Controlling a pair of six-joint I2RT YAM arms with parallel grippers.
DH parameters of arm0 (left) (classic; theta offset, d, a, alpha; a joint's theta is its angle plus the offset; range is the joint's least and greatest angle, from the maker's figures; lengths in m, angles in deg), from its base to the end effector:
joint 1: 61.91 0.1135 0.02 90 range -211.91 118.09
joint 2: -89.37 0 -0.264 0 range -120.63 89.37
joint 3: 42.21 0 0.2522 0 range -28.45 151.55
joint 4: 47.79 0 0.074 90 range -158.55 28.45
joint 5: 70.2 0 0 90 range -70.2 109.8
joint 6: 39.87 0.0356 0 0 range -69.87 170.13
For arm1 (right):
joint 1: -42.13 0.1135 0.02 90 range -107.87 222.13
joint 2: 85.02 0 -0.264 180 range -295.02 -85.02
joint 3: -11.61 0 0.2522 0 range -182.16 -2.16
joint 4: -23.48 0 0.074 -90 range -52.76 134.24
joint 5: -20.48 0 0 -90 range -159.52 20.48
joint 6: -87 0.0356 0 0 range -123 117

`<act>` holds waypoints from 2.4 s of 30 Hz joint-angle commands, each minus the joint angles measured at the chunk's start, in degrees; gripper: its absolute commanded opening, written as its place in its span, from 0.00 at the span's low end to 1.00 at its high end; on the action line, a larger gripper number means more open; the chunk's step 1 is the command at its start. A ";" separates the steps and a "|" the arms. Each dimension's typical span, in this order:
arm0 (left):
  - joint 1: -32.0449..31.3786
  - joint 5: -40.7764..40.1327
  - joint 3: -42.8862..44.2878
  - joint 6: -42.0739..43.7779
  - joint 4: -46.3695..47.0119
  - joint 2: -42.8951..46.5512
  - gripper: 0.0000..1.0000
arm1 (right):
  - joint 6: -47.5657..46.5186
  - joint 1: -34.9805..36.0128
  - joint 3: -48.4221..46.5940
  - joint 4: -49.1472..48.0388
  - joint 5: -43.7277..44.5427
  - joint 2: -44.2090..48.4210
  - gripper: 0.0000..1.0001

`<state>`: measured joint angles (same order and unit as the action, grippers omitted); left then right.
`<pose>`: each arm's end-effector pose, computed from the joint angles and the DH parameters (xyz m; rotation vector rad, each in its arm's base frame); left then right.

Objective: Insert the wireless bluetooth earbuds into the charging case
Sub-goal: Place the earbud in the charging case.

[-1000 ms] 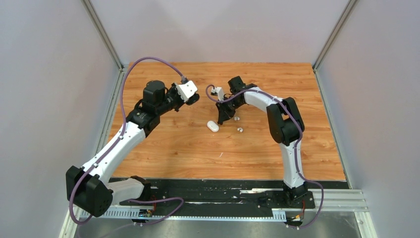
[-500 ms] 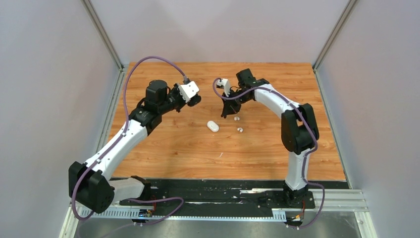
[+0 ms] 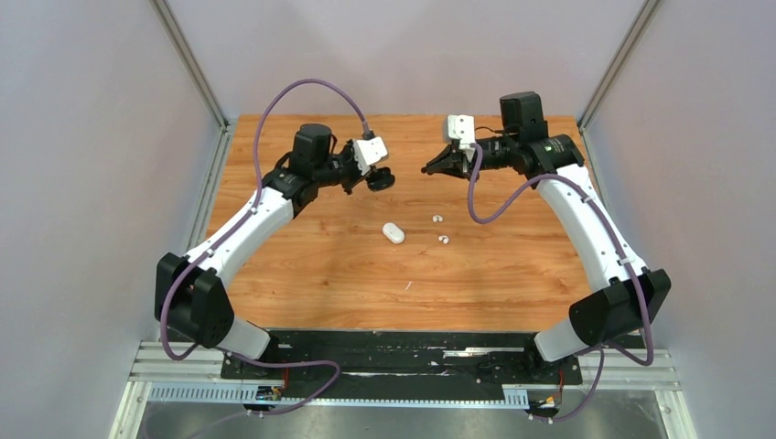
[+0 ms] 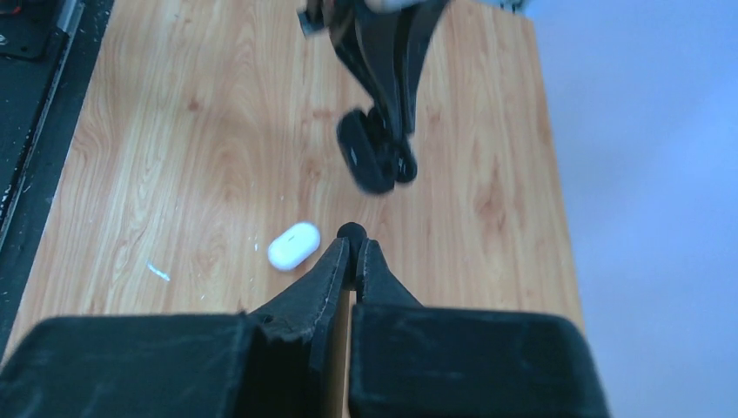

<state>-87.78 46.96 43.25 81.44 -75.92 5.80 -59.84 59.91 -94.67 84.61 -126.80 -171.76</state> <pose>0.2964 -0.1618 0.3374 1.2069 1.5938 -0.4187 0.2883 0.1239 0.3995 -1.5614 1.2598 0.7101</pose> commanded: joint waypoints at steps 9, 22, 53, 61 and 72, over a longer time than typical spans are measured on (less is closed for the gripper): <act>-5.32 6.53 -2.19 9.82 15.65 1.52 0.00 | 5.23 5.52 -6.34 -7.10 -7.89 -5.62 0.00; -6.38 8.37 -6.01 10.99 20.14 5.28 0.00 | 4.83 7.27 -5.91 -7.63 -7.41 -6.88 0.00; -6.39 10.43 -5.70 7.94 18.18 6.99 0.00 | -4.55 11.13 -3.08 -10.26 -1.23 -2.89 0.00; -6.38 9.91 -5.01 7.41 18.01 6.40 0.00 | -6.04 11.14 -2.35 -10.68 0.35 -2.33 0.00; -6.38 8.36 -4.84 4.15 19.61 6.90 0.00 | -7.78 11.22 1.54 -12.48 1.98 -2.27 0.00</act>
<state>-93.70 54.26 36.78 87.86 -59.00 11.37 -64.86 70.83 -94.47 74.98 -125.03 -175.78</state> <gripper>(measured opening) 0.082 0.011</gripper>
